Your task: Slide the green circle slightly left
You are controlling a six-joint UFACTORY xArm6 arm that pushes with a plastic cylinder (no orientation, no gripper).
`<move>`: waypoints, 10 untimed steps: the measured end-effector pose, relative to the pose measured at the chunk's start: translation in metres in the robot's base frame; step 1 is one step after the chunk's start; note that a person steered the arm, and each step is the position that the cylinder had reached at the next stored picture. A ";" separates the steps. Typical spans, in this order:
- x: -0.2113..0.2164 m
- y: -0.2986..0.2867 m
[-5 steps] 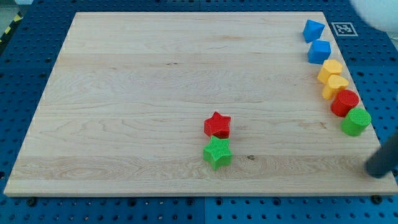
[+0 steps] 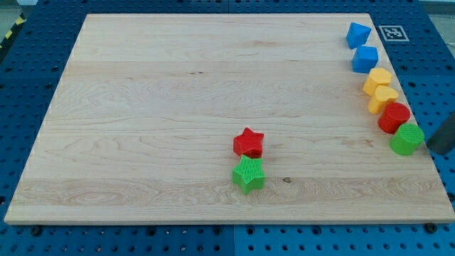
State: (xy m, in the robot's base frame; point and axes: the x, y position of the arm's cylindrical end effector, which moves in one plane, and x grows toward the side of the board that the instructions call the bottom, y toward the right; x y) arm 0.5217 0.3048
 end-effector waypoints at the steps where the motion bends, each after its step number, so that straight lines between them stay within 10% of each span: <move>1: 0.000 -0.008; 10: -0.015 -0.083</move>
State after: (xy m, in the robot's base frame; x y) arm 0.5072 0.2221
